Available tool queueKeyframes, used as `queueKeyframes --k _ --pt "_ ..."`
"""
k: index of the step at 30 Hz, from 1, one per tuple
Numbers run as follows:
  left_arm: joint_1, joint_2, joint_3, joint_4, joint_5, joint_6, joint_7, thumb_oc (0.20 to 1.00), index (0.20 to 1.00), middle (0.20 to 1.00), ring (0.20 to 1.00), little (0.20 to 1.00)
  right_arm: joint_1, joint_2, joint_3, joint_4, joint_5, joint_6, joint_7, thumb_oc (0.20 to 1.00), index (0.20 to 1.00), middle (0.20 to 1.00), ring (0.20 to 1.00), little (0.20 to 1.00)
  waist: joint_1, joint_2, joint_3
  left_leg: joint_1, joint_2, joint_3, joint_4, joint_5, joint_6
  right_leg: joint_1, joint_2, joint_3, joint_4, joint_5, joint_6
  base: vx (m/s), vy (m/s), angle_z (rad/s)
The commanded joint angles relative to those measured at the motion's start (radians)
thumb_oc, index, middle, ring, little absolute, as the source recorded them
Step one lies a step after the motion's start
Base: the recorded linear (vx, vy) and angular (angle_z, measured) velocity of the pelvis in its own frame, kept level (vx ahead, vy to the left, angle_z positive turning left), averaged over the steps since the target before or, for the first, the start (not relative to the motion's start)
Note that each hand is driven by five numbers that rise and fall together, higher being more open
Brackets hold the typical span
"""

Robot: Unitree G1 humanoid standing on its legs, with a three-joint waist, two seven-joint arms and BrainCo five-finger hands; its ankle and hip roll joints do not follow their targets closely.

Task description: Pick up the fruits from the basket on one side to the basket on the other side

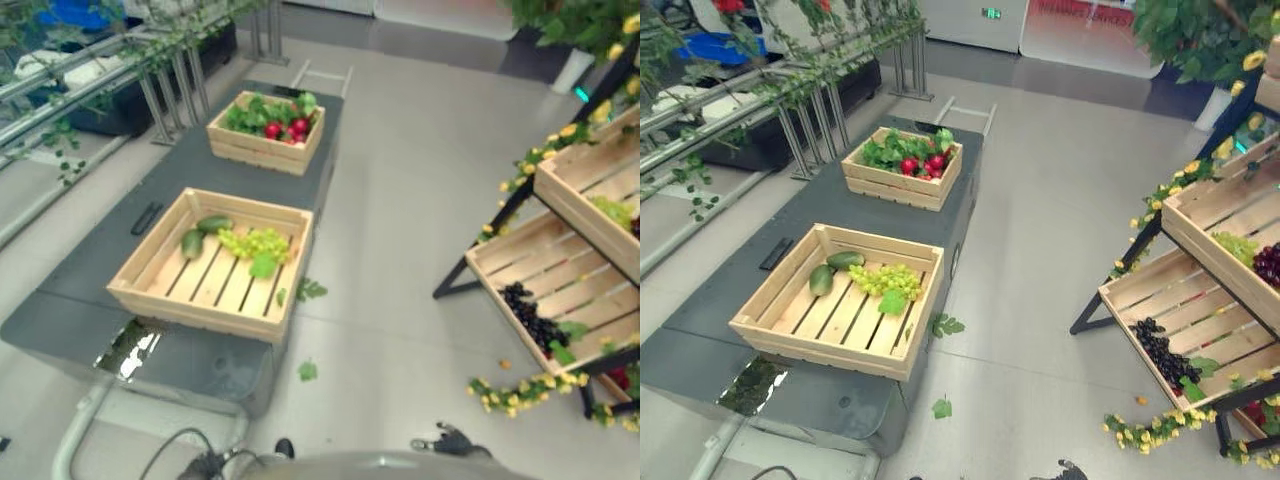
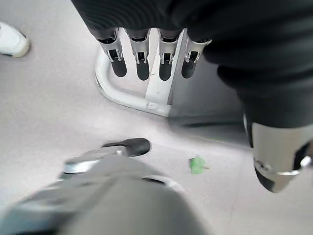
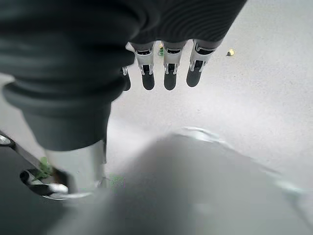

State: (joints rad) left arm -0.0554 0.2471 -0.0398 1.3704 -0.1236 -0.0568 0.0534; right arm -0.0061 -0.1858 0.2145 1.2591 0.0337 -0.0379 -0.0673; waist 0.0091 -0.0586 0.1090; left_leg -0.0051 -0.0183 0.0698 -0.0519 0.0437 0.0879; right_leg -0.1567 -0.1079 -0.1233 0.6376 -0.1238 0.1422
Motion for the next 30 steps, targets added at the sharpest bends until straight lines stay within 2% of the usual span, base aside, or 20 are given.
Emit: queueKeyframes --k 1,2,3,4,5,6,7,12,15,17,19,23,25,26,27,30 --pt "0.01 0.0 -0.021 0.022 0.003 0.0 -0.023 1.0 1.0 1.0 1.0 1.0 -0.014 -0.023 0.01 0.035 0.002 0.002 0.008 1.0 1.0 1.0 1.0 1.0 -0.015 -0.006 0.009 0.057 0.014 -0.065 -0.035 -0.033 -0.071 -0.099 0.054 0.071 -0.2 0.154 -0.036 0.17 -0.057 1.12" --pt "0.006 0.001 -0.022 0.025 0.004 -0.001 -0.024 1.0 1.0 1.0 1.0 1.0 -0.013 -0.024 0.011 0.037 0.0 0.0 0.007 1.0 1.0 1.0 1.0 1.0 -0.013 -0.008 0.015 0.06 0.017 -0.075 -0.035 -0.033 -0.074 -0.091 0.035 0.059 -0.235 0.15 -0.04 0.1 -0.138 0.9" --pt "-0.003 0.006 -0.022 0.027 0.001 -0.006 -0.025 1.0 1.0 1.0 1.0 1.0 -0.016 -0.028 0.014 0.037 -0.009 0.0 0.007 1.0 1.0 1.0 1.0 1.0 -0.012 -0.012 0.021 0.059 0.018 -0.092 -0.035 -0.039 -0.082 -0.086 0.013 0.055 -0.33 0.162 -0.034 0.12 -0.17 1.18" --pt "-0.009 0.009 -0.025 0.029 0.0 -0.011 -0.024 1.0 1.0 1.0 1.0 1.0 -0.02 -0.033 0.024 0.035 -0.023 -0.002 0.011 1.0 1.0 1.0 1.0 1.0 -0.016 -0.021 0.022 0.058 0.007 -0.119 -0.035 -0.046 -0.086 -0.087 0.026 0.093 -0.437 0.182 -0.025 0.15 -0.154 1.13" --pt "-0.007 0.015 -0.022 0.03 -0.001 -0.01 -0.024 1.0 1.0 1.0 1.0 1.0 -0.022 -0.038 0.04 0.034 -0.04 0.0 0.016 1.0 1.0 1.0 1.0 1.0 -0.018 -0.03 0.017 0.056 -0.008 -0.14 -0.035 -0.047 -0.083 -0.094 0.048 0.138 -0.477 0.196 -0.017 0.13 -0.075 0.79" --pt "-0.006 0.015 -0.022 0.03 -0.001 -0.01 -0.024 1.0 1.0 1.0 1.0 1.0 -0.022 -0.038 0.041 0.034 -0.04 0.0 0.016 1.0 1.0 1.0 1.0 1.0 -0.018 -0.028 0.019 0.059 -0.006 -0.14 -0.035 -0.049 -0.083 -0.09 0.049 0.138 -0.479 0.196 -0.017 0.16 -0.097 0.53" --pt "0.001 0.02 -0.013 0.037 0.015 -0.017 -0.025 1.0 1.0 1.0 1.0 1.0 -0.007 -0.06 0.043 0.036 -0.056 0.002 0.015 1.0 1.0 1.0 1.0 1.0 0.0 -0.046 0.002 0.052 -0.039 -0.179 -0.035 -0.052 -0.075 -0.015 0.072 0.197 -0.607 0.204 -0.025 0.11 -0.08 0.71" --pt "0.031 0.001 0.017 0.052 -0.03 -0.012 -0.05 1.0 1.0 1.0 1.0 1.0 -0.013 -0.083 0.006 0.044 -0.032 0.003 0.03 1.0 1.0 1.0 1.0 1.0 0.015 -0.022 -0.034 0.042 -0.019 -0.178 -0.035 -0.046 -0.085 0.051 0.086 0.181 -0.67 0.213 -0.039 0.11 -0.154 0.69" --pt "0.036 -0.012 0.026 0.061 -0.051 -0.009 -0.061 1.0 1.0 1.0 1.0 1.0 -0.013 -0.079 -0.023 0.056 -0.002 0.001 0.028 1.0 1.0 1.0 1.0 1.0 0.018 -0.01 -0.047 0.047 -0.005 -0.185 -0.035 -0.047 -0.099 0.09 0.086 0.162 -0.705 0.21 -0.049 0.1 -0.153 -0.25" --pt "0.036 -0.026 0.024 0.064 -0.053 -0.005 -0.062 1.0 1.0 1.0 1.0 1.0 -0.011 -0.068 -0.03 0.062 0.018 -0.002 0.024 1.0 1.0 1.0 1.0 1.0 0.02 -0.004 -0.054 0.052 0.028 -0.189 -0.035 -0.043 -0.119 0.116 0.101 0.138 -0.725 0.199 -0.062 0.09 -0.199 -0.12" --pt "0.033 -0.038 0.019 0.063 -0.06 -0.002 -0.061 1.0 1.0 1.0 1.0 1.0 -0.01 -0.059 -0.037 0.06 0.043 -0.006 0.017 1.0 1.0 1.0 1.0 1.0 0.02 -0.001 -0.046 0.057 0.043 -0.194 -0.035 -0.033 -0.127 0.124 0.109 0.123 -0.725 0.19 -0.069 0.05 -0.152 0.11" --pt "0.026 -0.054 0.011 0.063 -0.073 0.004 -0.058 1.0 1.0 1.0 1.0 1.0 -0.01 -0.045 -0.038 0.061 0.064 -0.007 0.016 1.0 1.0 1.0 1.0 1.0 0.018 0.0 -0.033 0.035 0.046 -0.194 -0.006 -0.033 -0.133 0.134 0.115 0.094 -0.725 0.18 -0.078 0.0 -0.108 0.15" --pt "0.022 -0.063 0.002 0.066 -0.072 0.007 -0.057 1.0 1.0 1.0 1.0 1.0 -0.008 -0.039 -0.025 0.061 0.048 -0.003 0.016 1.0 1.0 1.0 1.0 1.0 0.011 -0.001 -0.028 0.02 0.043 -0.166 0.017 -0.037 -0.135 0.145 0.103 0.071 -0.725 0.176 -0.079 0.0 -0.034 0.22" --pt "0.018 -0.068 -0.006 0.068 -0.067 0.008 -0.057 1.0 1.0 1.0 1.0 1.0 -0.009 -0.039 -0.019 0.058 0.038 -0.001 0.017 1.0 1.0 1.0 1.0 1.0 0.005 -0.002 -0.027 0.013 0.044 -0.126 0.03 -0.036 -0.137 0.149 0.093 0.056 -0.725 0.175 -0.077 -0.03 0.017 0.43" --pt "0.014 -0.072 -0.01 0.065 -0.056 0.009 -0.055 1.0 1.0 1.0 1.0 1.0 -0.011 -0.043 -0.014 0.053 0.023 0.001 0.018 1.0 1.0 1.0 1.0 1.0 -0.003 -0.002 -0.027 0.008 0.048 -0.05 0.038 -0.037 -0.138 0.153 0.085 0.04 -0.725 0.174 -0.074 -0.03 0.02 0.52" --pt "0.02 -0.069 -0.012 0.065 -0.041 0.012 -0.052 1.0 1.0 1.0 1.0 1.0 -0.013 -0.045 -0.006 0.063 0.008 0.006 0.016 1.0 1.0 1.0 1.0 1.0 -0.003 0.003 -0.048 0.026 0.048 -0.034 -0.001 -0.037 -0.133 0.152 0.094 0.048 -0.725 0.173 -0.072 0.01 -0.012 0.41"
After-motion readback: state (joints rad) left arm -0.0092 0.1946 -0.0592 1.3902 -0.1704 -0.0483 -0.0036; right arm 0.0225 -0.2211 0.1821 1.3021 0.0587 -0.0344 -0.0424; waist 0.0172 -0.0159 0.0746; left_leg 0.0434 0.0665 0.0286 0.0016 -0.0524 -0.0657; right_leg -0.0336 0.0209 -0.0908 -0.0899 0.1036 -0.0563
